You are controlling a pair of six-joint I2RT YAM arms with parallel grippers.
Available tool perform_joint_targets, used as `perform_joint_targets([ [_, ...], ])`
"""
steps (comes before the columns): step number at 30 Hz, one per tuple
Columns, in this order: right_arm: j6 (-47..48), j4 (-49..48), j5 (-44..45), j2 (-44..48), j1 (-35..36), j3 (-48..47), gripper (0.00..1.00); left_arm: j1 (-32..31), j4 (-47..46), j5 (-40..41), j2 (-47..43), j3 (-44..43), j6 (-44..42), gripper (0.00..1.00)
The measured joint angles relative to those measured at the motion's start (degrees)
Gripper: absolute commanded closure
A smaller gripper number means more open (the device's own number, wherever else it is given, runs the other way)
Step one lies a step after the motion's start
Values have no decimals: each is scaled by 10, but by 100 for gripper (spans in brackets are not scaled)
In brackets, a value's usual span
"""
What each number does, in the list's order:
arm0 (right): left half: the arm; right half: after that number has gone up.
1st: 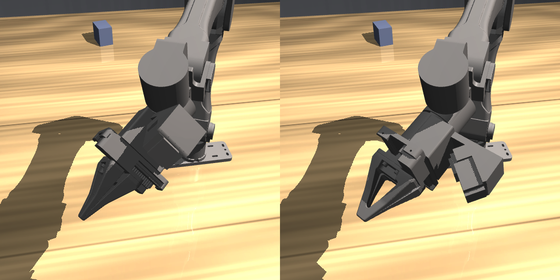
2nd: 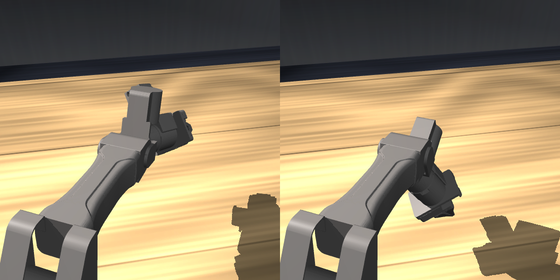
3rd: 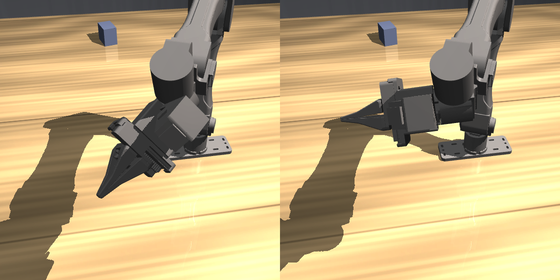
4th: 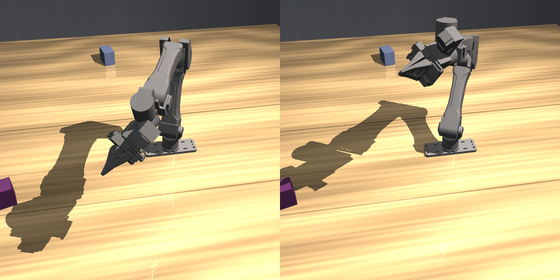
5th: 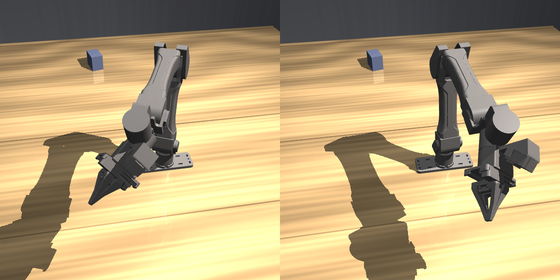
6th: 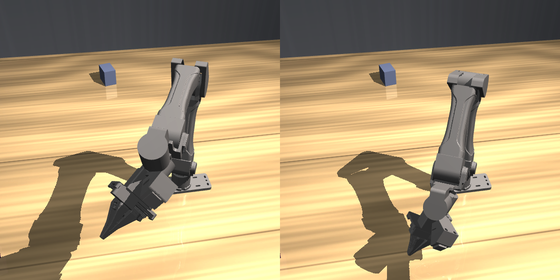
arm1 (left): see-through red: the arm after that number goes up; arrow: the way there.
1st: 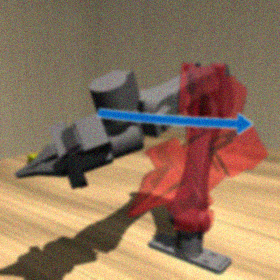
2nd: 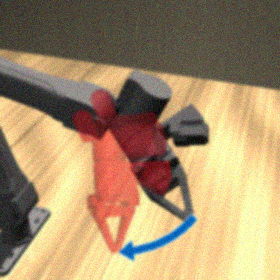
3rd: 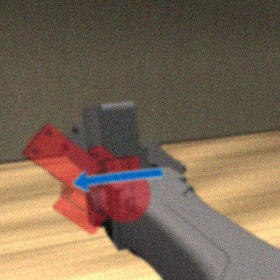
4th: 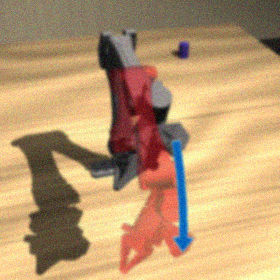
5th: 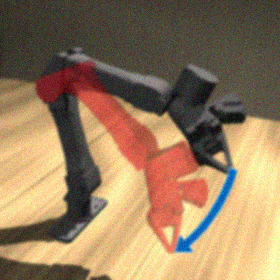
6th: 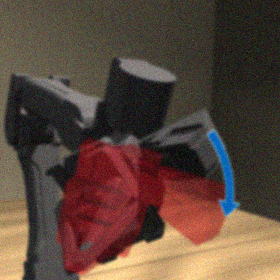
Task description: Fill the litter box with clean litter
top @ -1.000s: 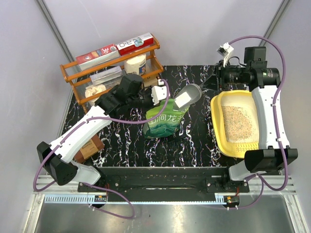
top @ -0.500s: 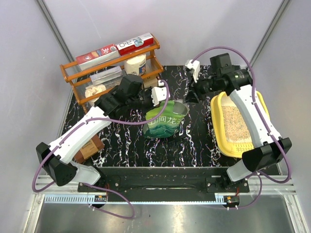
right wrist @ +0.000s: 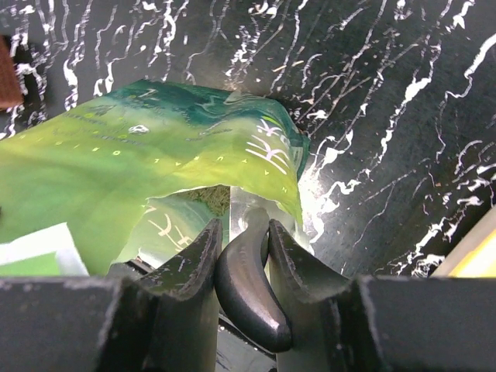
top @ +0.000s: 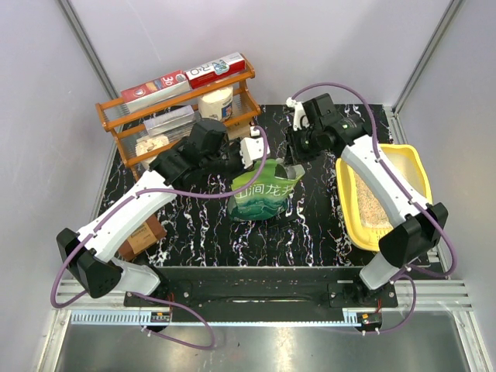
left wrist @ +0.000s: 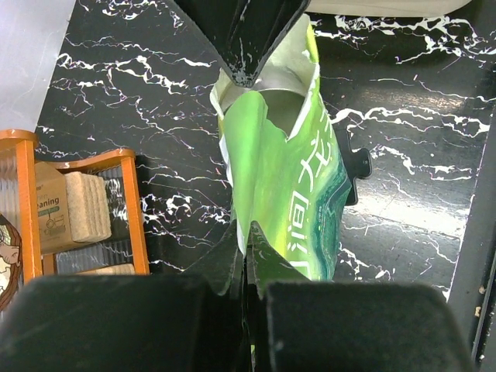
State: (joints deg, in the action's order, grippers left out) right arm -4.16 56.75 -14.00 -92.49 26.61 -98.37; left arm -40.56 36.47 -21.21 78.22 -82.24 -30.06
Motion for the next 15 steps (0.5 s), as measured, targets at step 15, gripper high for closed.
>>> perform_joint_targets([
  [15, -77, -90, 97, -4, 54, 89, 100, 0, -1, -9, 0, 0, 17, 100],
])
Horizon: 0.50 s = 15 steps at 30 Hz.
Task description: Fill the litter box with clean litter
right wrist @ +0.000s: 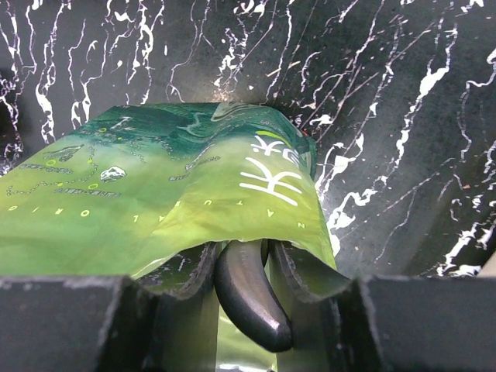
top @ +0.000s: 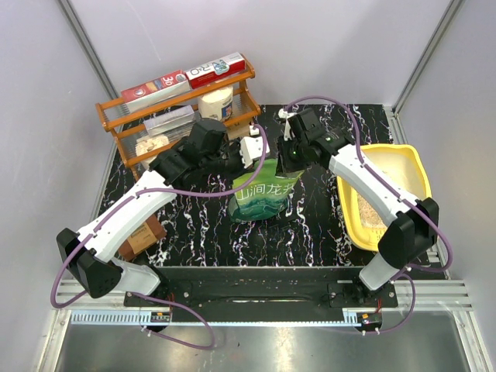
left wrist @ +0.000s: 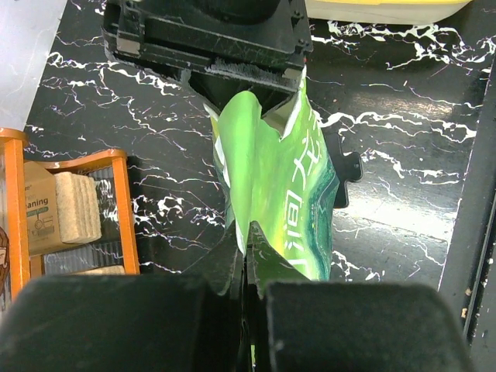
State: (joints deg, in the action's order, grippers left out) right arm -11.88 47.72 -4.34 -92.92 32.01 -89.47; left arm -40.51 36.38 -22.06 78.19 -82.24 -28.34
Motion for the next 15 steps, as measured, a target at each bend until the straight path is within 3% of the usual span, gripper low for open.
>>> perform_joint_targets([
  [9, -9, -54, -51, 1, -8, 43, 100, 0, 0, 1, 0, 0, 1, 100],
  [15, -23, -87, -144, 0, -43, 69, 100, 0, -1, 1, 0, 0, 0, 100],
])
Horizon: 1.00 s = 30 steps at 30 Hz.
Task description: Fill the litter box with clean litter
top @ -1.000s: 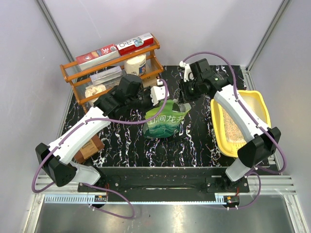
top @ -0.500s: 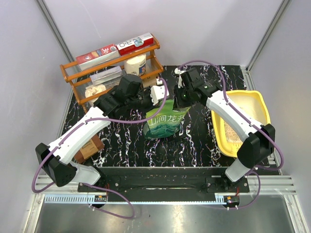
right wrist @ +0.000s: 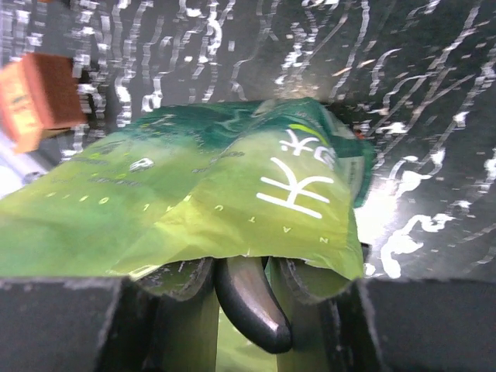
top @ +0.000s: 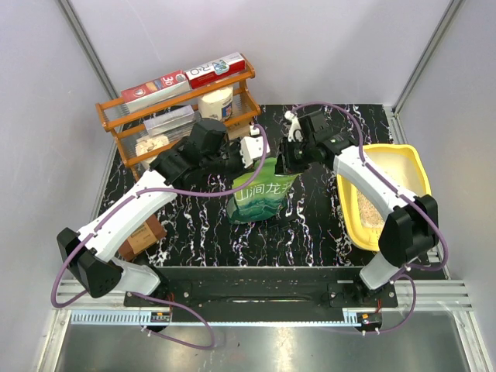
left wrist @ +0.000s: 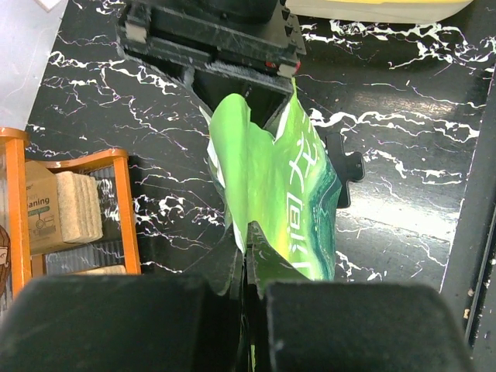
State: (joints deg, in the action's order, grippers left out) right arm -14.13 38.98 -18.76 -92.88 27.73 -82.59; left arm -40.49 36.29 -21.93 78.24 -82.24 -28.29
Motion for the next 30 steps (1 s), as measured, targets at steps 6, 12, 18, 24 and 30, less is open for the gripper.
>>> perform_joint_targets([
  [6, -84, -60, -191, -20, -68, 14, 100, 0, -5, 7, 2, 1, -6, 100],
  [12, -148, -119, -334, -39, -127, 33, 100, 0, -8, 14, 2, 3, -23, 100],
  [18, -230, -180, -436, -39, -197, 48, 100, 0, -2, 32, 2, 3, -45, 100],
  [24, -263, -209, -468, -28, -242, 59, 100, 1, 0, 39, 2, 3, -53, 100],
  [30, -183, -108, -391, 33, -249, 41, 100, 1, 2, 37, 0, 3, -53, 100],
])
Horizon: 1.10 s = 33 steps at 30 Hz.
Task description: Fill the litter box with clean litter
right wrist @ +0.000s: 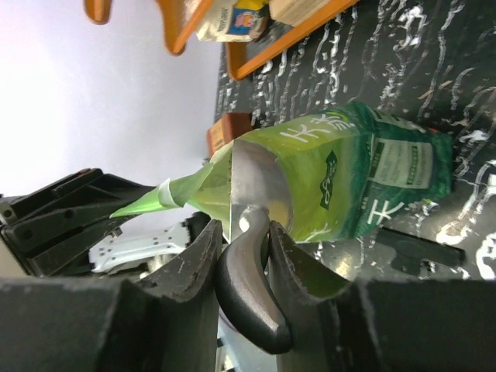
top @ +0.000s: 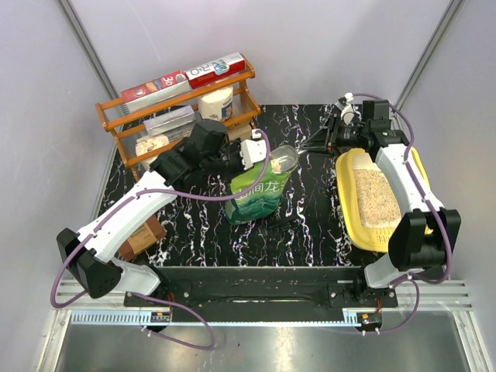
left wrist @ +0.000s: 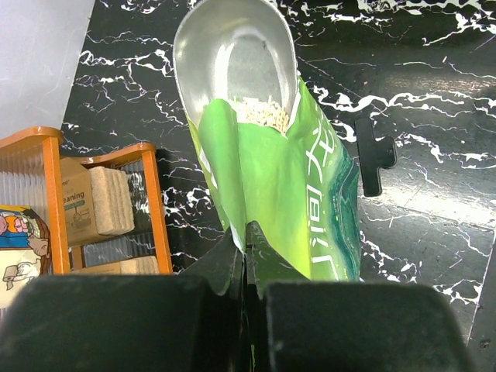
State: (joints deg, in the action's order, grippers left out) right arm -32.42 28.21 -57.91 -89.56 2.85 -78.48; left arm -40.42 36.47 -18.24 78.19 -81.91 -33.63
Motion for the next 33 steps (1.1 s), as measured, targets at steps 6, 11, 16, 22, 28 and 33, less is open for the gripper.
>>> perform_joint_targets([
  [6, 56, 67, 93, 57, 11, -26, 100, -2, 0, -4, 0, 0, 0, 100],
  [11, 1, -18, 38, 59, 2, 37, 100, -1, 4, -4, -1, 0, 0, 100],
  [16, -5, -21, 3, 48, -8, 44, 100, -3, 9, -6, -2, 0, 0, 100],
  [22, -70, -96, -64, 42, -40, 78, 100, -3, 15, -3, -6, 0, -2, 100],
  [28, -137, -174, -119, 13, -59, 122, 100, -4, 14, -3, -6, 0, -5, 100],
  [33, -163, -211, -127, 13, -59, 144, 100, -4, 16, -1, -6, 0, -6, 100],
])
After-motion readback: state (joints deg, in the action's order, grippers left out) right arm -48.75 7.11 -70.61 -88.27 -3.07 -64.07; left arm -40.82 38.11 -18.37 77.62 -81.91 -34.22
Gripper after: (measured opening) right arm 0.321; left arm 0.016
